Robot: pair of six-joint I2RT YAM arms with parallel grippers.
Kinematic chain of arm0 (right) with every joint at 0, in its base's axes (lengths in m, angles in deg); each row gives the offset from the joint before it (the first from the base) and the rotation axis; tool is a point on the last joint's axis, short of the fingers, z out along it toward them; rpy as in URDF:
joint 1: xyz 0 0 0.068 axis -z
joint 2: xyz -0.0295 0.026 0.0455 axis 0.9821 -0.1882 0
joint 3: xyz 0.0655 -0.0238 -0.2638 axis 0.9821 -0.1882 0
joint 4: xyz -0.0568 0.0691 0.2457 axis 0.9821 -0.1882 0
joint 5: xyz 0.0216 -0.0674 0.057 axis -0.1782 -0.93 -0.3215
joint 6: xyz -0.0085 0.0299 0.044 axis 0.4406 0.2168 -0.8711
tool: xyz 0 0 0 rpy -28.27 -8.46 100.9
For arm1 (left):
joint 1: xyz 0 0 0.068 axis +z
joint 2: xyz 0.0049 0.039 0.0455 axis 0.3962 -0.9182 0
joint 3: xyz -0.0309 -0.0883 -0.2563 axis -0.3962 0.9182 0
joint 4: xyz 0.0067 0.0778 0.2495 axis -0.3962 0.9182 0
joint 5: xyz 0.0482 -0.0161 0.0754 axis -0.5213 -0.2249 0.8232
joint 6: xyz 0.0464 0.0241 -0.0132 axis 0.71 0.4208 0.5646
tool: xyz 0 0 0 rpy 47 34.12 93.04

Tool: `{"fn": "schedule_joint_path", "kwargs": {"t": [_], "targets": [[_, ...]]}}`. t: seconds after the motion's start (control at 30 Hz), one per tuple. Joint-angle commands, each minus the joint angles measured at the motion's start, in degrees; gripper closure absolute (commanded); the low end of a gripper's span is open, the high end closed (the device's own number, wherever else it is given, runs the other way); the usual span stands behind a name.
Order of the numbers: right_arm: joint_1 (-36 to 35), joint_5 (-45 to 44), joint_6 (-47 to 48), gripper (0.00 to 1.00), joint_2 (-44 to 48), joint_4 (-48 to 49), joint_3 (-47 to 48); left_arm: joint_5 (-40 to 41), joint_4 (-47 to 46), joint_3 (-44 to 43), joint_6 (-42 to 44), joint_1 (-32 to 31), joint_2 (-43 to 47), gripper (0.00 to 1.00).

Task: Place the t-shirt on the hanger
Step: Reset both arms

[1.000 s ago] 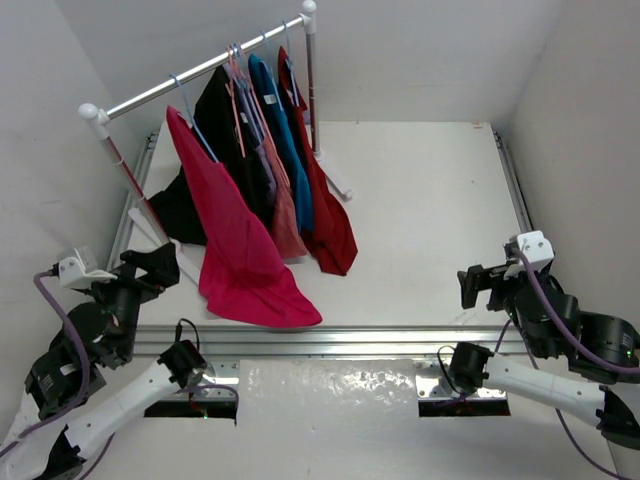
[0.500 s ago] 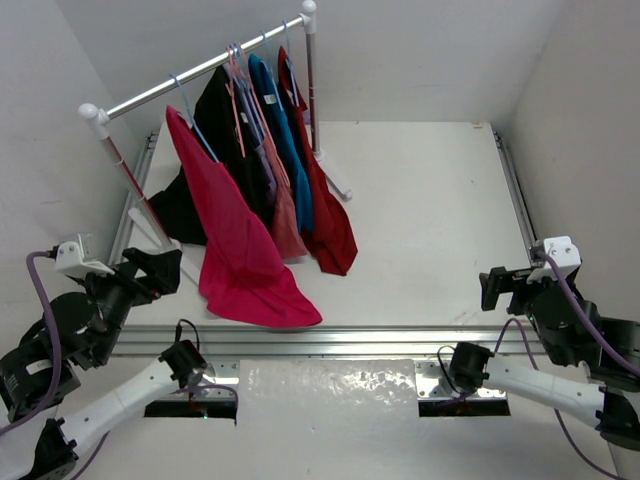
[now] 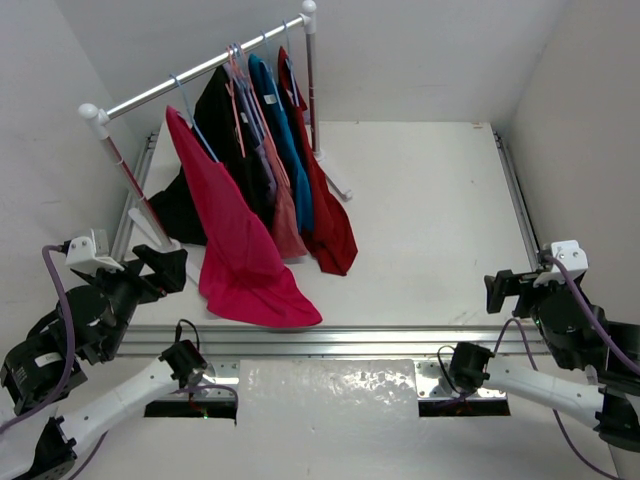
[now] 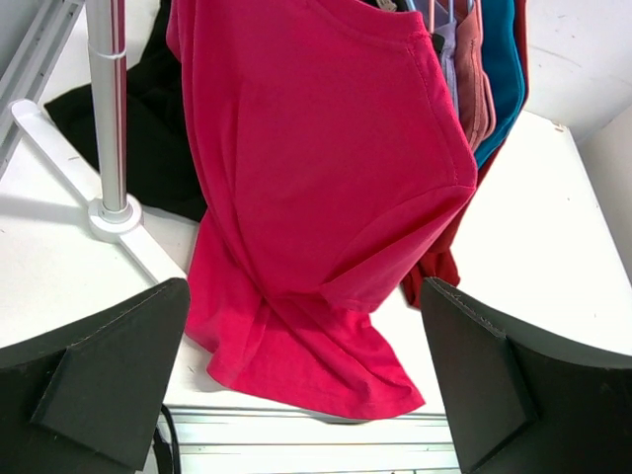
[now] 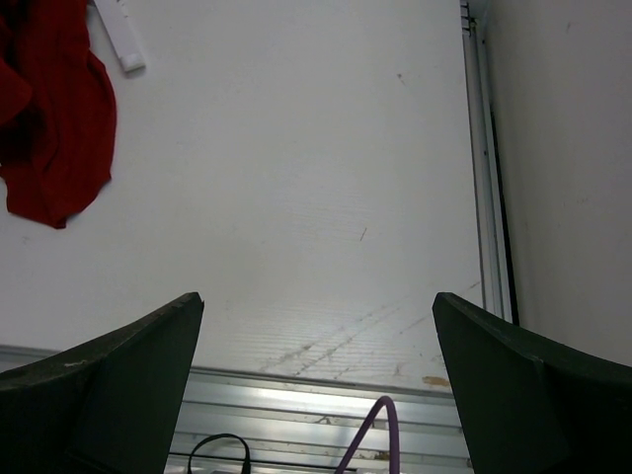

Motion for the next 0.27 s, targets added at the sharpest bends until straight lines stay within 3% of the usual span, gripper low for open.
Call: {"fn": "schedule_joint_path", "kwargs": {"t": [0.0,0.23], "targets": [[0.1,-0.3,0.3,0.01,-0.5,0.3,1.6,-0.1,-2.2,0.4,0.9,0.3,-0.2,0.00],[0.0,-0.5,0.1,0.01,-0.8,0.4,1.5,0.1,-2.6,0.7,1.1,0.3,-0.1,0.00]]}}
